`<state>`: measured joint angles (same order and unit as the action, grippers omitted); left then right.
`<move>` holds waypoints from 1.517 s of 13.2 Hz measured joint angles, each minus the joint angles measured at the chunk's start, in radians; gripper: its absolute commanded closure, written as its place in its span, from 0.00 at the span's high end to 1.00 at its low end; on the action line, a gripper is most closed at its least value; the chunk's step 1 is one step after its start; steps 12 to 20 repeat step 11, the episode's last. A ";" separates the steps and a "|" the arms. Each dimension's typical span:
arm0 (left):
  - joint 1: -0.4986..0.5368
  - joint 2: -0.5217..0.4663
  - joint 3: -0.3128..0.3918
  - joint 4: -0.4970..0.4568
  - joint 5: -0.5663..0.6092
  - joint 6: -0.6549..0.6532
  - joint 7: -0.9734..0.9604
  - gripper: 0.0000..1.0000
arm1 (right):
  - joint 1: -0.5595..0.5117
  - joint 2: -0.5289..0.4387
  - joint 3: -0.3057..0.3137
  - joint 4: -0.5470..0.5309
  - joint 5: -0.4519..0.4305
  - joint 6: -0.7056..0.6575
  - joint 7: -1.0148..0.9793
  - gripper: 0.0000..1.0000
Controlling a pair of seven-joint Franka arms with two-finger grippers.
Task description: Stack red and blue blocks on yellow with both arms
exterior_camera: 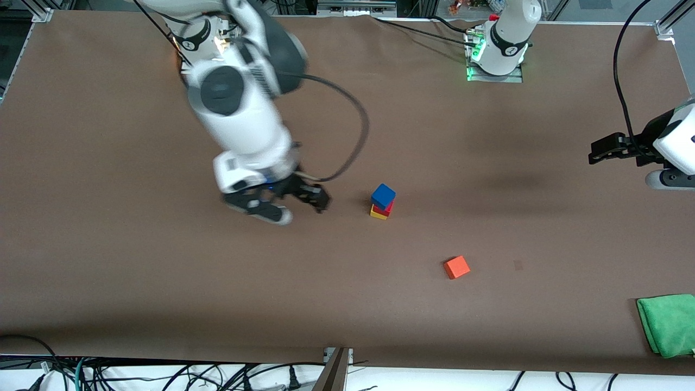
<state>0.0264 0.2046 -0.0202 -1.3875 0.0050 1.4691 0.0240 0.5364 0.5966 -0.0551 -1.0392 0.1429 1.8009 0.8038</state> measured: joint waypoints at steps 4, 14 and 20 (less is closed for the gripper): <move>0.000 0.000 0.000 0.000 0.000 0.000 0.000 1.00 | -0.214 -0.259 -0.009 -0.223 0.040 -0.170 -0.443 1.00; 0.000 0.000 -0.001 0.000 0.000 0.000 0.000 1.00 | -0.297 -0.649 -0.008 -0.710 -0.089 -0.074 -0.687 1.00; 0.000 0.000 -0.001 0.000 0.000 0.000 0.000 1.00 | -0.297 -0.649 -0.008 -0.710 -0.089 -0.074 -0.687 1.00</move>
